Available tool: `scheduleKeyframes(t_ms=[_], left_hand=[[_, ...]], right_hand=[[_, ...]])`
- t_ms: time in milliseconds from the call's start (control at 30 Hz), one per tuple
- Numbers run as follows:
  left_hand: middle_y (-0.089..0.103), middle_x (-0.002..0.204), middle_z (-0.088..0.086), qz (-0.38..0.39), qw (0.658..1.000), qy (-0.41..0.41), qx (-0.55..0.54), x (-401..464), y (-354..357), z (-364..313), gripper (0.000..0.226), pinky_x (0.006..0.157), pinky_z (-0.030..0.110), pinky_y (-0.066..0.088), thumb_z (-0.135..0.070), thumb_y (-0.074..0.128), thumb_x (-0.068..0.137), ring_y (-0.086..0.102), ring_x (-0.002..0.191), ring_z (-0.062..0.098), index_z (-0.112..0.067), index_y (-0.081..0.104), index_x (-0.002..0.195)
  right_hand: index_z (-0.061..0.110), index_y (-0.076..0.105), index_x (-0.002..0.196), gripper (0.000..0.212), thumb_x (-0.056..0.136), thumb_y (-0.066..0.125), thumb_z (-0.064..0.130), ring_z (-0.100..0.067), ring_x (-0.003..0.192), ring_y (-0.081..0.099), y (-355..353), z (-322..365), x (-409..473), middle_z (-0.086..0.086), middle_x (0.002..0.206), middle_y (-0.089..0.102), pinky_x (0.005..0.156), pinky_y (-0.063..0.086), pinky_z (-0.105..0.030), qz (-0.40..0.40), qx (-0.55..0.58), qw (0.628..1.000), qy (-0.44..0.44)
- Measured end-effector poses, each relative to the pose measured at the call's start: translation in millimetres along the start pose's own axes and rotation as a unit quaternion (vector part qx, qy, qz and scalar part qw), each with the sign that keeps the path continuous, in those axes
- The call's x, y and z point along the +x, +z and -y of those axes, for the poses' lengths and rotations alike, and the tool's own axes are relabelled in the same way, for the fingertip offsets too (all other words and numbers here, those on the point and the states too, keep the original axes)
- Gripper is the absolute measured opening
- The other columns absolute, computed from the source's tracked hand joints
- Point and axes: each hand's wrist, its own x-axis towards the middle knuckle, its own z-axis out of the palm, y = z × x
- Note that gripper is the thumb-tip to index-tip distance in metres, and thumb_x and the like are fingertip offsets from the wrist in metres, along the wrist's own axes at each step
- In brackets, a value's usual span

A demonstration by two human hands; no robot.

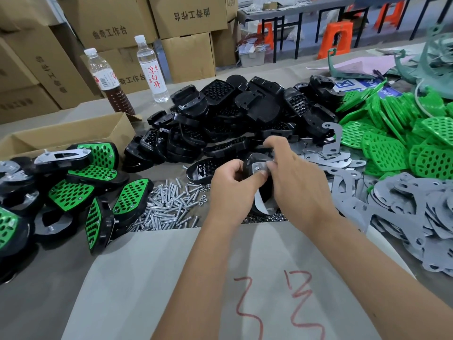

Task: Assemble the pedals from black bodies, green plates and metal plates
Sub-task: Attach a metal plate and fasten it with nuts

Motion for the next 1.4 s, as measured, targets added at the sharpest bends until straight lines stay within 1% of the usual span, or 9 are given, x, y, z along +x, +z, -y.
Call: scheduleKeyframes(t_ms=[67,233,467,600,733,900,1000,1233,1400], left_hand=[[0.059,0.071,0.005,-0.002,1.000,-0.003,0.000,-0.6,0.8,-1.1,0.039,0.067,0.043,0.046,-0.030,0.076,0.076,0.054,0.070,0.020,0.004,0.059,0.084],[0.064,0.070,0.002,-0.008,1.000,-0.011,0.021,0.5,-1.6,0.6,0.023,0.070,0.047,0.053,-0.028,0.078,0.081,0.059,0.070,0.020,-0.013,0.063,0.074],[0.066,0.083,0.026,-0.033,0.998,0.014,0.044,-7.8,9.2,-6.6,0.042,0.077,0.061,0.057,-0.036,0.073,0.075,0.057,0.070,0.025,0.003,0.060,0.085],[0.063,0.071,0.015,-0.042,0.996,0.042,0.065,-9.1,12.8,-4.9,0.035,0.068,0.055,0.053,-0.027,0.078,0.083,0.052,0.065,0.021,0.001,0.058,0.080],[0.067,0.075,0.016,-0.052,0.995,0.051,0.066,-3.9,6.7,-4.3,0.029,0.071,0.057,0.055,-0.023,0.077,0.087,0.057,0.067,0.030,-0.001,0.060,0.082],[0.066,0.075,0.015,-0.060,0.993,0.054,0.086,-2.0,3.7,-4.6,0.032,0.075,0.059,0.055,-0.031,0.076,0.083,0.056,0.068,0.030,-0.004,0.060,0.081],[0.062,0.069,0.010,-0.061,0.992,0.059,0.091,-2.2,4.5,-5.4,0.035,0.073,0.059,0.055,-0.035,0.073,0.079,0.054,0.065,0.026,-0.004,0.059,0.079],[0.048,0.058,-0.008,-0.049,0.995,0.036,0.084,2.0,-1.6,0.8,0.035,0.060,0.037,0.038,-0.020,0.079,0.087,0.041,0.059,0.016,-0.014,0.050,0.067],[0.047,0.061,-0.004,-0.016,0.998,0.020,0.056,2.4,-5.3,-1.7,0.032,0.062,0.037,0.036,-0.032,0.075,0.074,0.041,0.062,0.018,-0.017,0.048,0.065]], right_hand=[[0.028,0.034,0.127,0.034,0.101,0.048,0.013,-0.028,0.062,0.050,0.1,-1.6,-0.5,0.016,0.072,0.044,0.052,0.032,-0.037,0.005,0.002,1.000,0.010],[0.029,0.032,0.136,0.046,0.099,0.049,0.008,-0.026,0.072,0.051,-3.0,2.0,-3.2,0.002,0.117,0.061,0.057,0.037,-0.038,0.030,0.026,0.999,-0.008],[0.024,0.028,0.127,0.046,0.093,0.051,0.002,-0.030,0.059,0.049,-3.4,9.7,-0.4,0.015,0.071,0.037,0.054,0.036,-0.039,0.013,-0.031,0.999,0.033],[0.020,0.033,0.124,0.022,0.103,0.038,0.019,-0.029,0.057,0.050,-4.4,6.7,0.1,0.008,0.059,0.045,0.057,0.034,-0.041,-0.031,0.005,0.997,0.074],[0.028,0.030,0.135,0.036,0.104,0.045,0.016,-0.026,0.066,0.053,-9.5,-0.7,-1.0,0.007,0.070,0.053,0.064,0.042,-0.044,0.017,0.111,0.993,0.032],[0.034,0.029,0.144,0.051,0.103,0.048,0.010,-0.008,0.087,0.046,-3.8,-5.5,-2.2,0.007,0.116,0.051,0.075,0.038,-0.035,0.030,0.139,0.990,0.025],[0.036,0.029,0.142,0.055,0.101,0.048,0.004,-0.003,0.085,0.041,-2.8,-4.1,-2.7,0.020,0.111,0.037,0.072,0.040,-0.035,0.019,0.135,0.991,0.000],[0.028,0.040,0.137,0.052,0.098,0.050,-0.004,-0.014,0.091,0.052,-8.4,-9.4,-3.3,0.009,0.107,0.046,0.079,0.052,-0.046,0.055,0.138,0.989,-0.019],[0.031,0.043,0.134,0.047,0.097,0.048,0.002,-0.011,0.090,0.052,-10.5,-6.6,-3.8,0.013,0.103,0.044,0.078,0.052,-0.040,0.047,0.147,0.987,-0.038]])
